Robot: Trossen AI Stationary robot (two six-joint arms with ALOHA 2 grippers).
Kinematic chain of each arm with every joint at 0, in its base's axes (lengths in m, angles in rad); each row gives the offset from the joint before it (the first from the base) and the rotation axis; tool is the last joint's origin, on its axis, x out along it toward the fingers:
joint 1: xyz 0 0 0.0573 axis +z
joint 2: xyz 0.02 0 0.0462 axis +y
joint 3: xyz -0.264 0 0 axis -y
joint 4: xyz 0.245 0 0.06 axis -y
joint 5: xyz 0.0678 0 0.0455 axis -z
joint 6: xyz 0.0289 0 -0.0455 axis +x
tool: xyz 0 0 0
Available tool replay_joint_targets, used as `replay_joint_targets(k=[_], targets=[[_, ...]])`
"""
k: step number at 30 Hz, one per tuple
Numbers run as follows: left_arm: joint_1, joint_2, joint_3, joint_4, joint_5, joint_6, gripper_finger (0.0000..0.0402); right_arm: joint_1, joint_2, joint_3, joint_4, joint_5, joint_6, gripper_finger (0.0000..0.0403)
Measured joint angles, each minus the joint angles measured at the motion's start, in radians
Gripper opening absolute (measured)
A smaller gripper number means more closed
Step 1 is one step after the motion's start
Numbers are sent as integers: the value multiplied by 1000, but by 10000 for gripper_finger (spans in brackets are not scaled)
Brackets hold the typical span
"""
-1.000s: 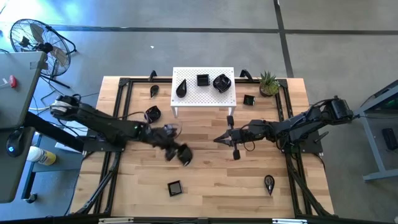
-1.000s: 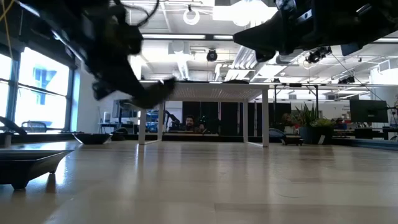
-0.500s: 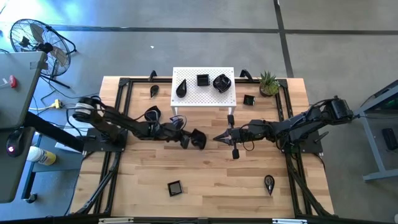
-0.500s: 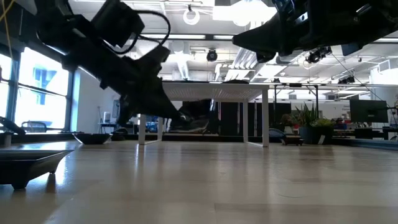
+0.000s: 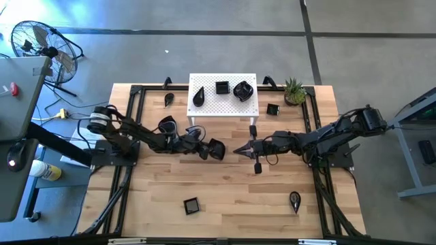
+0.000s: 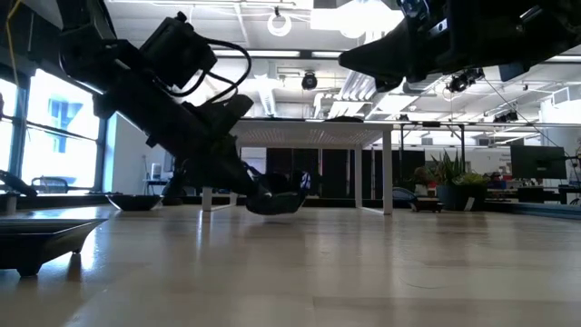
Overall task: Pick & Place Mini shaped plates
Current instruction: Stack the leaf shaped bowl on top of the leaf shaped bowls on the shelf
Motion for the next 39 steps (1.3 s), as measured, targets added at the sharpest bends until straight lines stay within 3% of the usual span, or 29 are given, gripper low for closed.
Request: replay_joint_targets(k=[11, 18, 28, 39], targets=[[0, 4, 49, -10, 46, -1, 1, 0, 0, 0, -4, 25, 0, 4], [-1, 4, 101, -155, 67, 62, 1, 0, 1, 0, -13, 25, 4, 5], [-1, 4, 103, -178, 128, 63, 2, 0, 1, 0, -13, 25, 3, 3], [0, 4, 103, -236, 167, 128, 80, 0, 1, 0, -28, 75, 7, 3]])
